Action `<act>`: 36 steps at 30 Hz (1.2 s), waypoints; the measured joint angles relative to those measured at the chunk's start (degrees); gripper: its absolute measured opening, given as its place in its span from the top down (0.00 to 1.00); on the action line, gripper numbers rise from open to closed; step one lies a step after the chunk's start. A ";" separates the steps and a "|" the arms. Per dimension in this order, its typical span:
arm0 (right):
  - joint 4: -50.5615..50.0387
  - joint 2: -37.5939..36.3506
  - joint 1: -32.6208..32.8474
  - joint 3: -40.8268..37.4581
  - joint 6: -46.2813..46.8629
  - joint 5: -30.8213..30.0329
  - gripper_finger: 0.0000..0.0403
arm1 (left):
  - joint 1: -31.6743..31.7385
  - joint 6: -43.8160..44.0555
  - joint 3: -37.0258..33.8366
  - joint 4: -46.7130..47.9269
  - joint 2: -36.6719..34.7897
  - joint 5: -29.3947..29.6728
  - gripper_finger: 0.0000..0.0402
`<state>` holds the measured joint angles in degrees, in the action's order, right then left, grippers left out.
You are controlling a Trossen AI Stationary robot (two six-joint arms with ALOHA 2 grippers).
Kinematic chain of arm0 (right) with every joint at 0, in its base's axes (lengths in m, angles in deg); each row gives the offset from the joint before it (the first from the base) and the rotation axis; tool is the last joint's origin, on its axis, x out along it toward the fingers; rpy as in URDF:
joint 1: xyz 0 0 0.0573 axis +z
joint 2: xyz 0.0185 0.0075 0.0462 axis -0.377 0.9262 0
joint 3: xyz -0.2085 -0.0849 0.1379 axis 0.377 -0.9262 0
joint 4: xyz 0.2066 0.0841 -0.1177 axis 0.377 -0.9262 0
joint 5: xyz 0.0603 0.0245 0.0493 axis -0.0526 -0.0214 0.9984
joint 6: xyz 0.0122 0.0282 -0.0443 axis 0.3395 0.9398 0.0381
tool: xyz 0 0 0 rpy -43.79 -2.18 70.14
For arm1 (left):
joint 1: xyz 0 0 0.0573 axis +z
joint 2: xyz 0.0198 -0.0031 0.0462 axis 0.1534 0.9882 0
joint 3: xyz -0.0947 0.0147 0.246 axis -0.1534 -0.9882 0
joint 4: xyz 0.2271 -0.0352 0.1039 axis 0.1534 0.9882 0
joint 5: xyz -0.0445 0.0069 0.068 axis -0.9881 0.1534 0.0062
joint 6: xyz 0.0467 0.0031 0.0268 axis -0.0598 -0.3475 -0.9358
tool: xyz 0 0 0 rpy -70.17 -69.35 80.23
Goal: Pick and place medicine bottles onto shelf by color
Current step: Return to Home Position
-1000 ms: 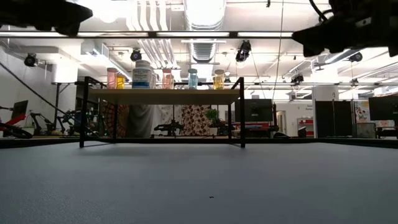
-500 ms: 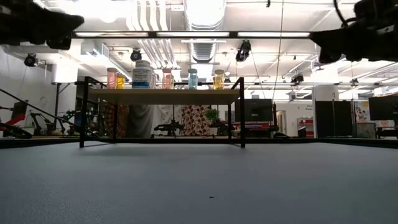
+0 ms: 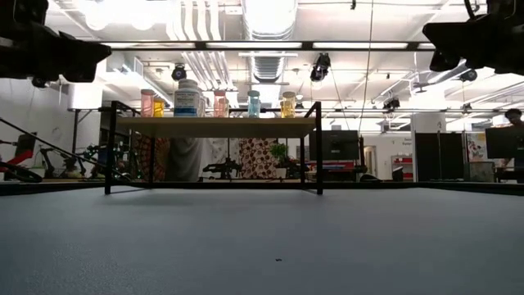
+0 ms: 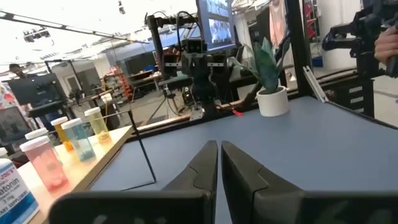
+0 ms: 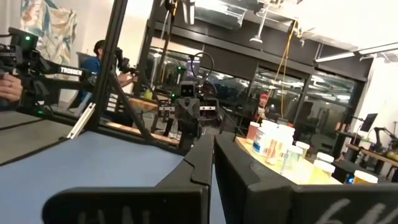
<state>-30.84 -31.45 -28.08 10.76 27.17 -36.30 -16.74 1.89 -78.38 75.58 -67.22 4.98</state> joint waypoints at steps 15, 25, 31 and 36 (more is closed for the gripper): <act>-2.00 1.65 0.00 -0.04 -0.34 -0.17 0.98 | 0.00 0.02 -0.31 -0.59 0.66 0.01 0.99; -2.12 2.72 0.00 -0.07 -0.34 -0.22 0.98 | 0.00 0.02 -0.31 -0.60 2.63 0.20 0.99; -2.14 2.72 0.00 -0.07 -0.34 -0.22 0.98 | 0.00 0.02 -0.33 -0.61 3.51 0.20 0.99; -2.14 2.74 0.00 -0.07 -0.34 -0.22 0.98 | 0.00 0.02 -0.33 -0.61 4.21 0.20 0.99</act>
<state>-32.99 -28.71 -28.08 10.69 26.83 -36.52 -16.74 1.91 -78.71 74.97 -63.01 5.18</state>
